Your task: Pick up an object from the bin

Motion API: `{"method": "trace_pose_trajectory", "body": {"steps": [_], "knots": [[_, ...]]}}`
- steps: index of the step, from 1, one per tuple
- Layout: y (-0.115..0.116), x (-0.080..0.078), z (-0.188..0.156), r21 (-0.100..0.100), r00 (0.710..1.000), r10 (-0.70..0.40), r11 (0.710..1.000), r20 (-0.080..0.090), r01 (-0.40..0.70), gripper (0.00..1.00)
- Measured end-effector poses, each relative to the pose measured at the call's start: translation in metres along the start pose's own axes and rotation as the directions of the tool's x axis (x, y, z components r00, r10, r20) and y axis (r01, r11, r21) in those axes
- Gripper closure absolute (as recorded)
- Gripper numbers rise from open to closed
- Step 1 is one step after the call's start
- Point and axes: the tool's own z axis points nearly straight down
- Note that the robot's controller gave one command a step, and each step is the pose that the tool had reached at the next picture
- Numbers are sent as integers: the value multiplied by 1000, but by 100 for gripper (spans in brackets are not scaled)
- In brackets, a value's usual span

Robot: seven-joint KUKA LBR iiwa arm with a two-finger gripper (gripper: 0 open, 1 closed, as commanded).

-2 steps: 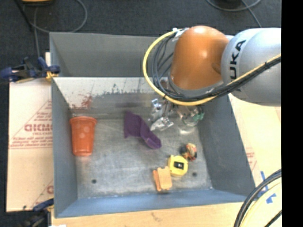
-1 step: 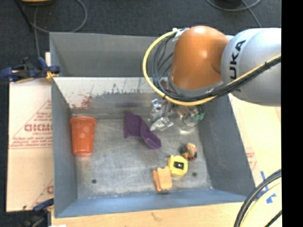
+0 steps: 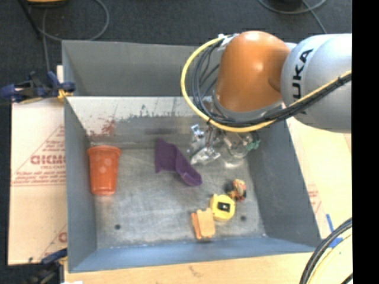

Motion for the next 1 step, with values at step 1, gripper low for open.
{"method": "trace_pose_trajectory", "body": {"steps": [1], "knots": [[5,31,70,-3,974,-226,974,0,226,0]]}}
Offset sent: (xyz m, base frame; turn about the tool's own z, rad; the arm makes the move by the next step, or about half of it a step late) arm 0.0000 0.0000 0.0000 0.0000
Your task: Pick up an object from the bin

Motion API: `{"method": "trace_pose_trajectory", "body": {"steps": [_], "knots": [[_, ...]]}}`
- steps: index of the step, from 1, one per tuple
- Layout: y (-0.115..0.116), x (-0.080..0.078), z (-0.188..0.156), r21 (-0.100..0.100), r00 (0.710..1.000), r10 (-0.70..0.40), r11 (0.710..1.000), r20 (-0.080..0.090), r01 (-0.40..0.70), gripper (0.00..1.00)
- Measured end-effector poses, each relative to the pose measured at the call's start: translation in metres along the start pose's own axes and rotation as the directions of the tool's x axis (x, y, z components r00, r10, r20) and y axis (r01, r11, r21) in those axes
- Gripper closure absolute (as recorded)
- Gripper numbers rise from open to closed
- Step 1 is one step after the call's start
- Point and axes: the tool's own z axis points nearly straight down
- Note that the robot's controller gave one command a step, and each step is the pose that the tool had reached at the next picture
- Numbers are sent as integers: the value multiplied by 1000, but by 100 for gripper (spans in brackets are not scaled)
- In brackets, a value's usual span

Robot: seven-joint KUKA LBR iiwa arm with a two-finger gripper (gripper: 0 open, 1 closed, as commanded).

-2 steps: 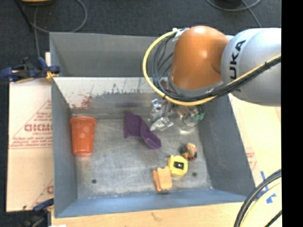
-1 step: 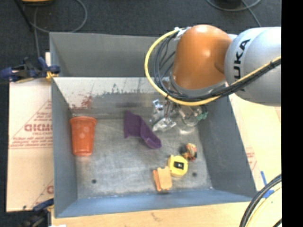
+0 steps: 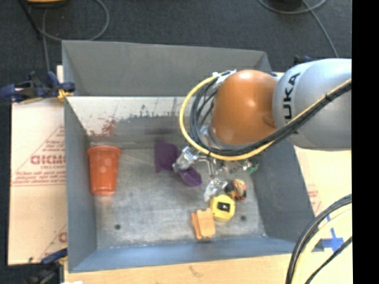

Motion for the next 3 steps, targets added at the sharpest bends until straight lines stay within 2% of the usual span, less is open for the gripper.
{"method": "trace_pose_trajectory", "body": {"steps": [1,2,3], "knots": [[0,-1,-1,1,1000,1,1000,3,-1,0],[-43,-15,28,9,999,-47,999,8,47,0],[-48,-52,52,6,1000,3,1000,4,-3,0]]}}
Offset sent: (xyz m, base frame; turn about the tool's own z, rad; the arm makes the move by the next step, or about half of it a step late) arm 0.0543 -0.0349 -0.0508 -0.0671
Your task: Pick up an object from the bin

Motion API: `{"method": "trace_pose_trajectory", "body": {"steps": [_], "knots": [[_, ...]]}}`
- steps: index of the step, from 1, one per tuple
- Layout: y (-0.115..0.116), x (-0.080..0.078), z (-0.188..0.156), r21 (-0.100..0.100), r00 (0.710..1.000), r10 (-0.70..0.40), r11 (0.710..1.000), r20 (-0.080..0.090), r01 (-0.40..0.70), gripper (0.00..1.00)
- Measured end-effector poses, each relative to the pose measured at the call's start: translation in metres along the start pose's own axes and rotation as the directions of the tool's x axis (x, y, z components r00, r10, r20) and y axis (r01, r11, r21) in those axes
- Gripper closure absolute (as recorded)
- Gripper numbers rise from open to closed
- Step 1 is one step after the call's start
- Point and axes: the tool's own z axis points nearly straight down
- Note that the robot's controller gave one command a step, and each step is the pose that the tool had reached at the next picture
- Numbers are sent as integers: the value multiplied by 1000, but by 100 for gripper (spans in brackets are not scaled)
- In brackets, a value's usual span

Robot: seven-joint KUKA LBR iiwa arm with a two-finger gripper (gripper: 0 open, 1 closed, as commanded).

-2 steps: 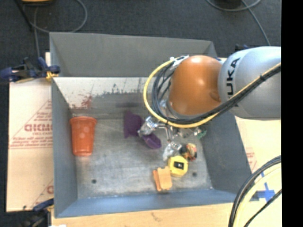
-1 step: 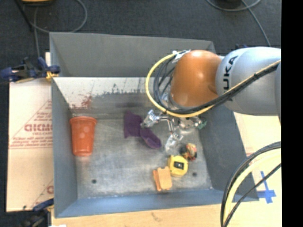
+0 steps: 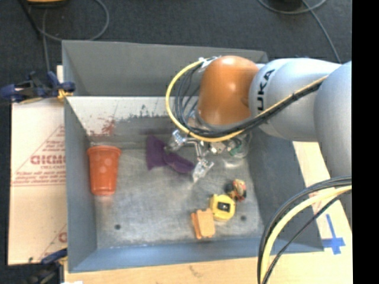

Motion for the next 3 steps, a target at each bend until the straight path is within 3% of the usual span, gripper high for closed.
{"method": "trace_pose_trajectory", "body": {"steps": [1,2,3], "knots": [[1,-19,-15,-3,961,277,961,0,-277,100],[1,-19,-15,-3,961,278,961,0,-278,100],[-2,-13,-115,-2,960,282,960,-1,-282,100]]}}
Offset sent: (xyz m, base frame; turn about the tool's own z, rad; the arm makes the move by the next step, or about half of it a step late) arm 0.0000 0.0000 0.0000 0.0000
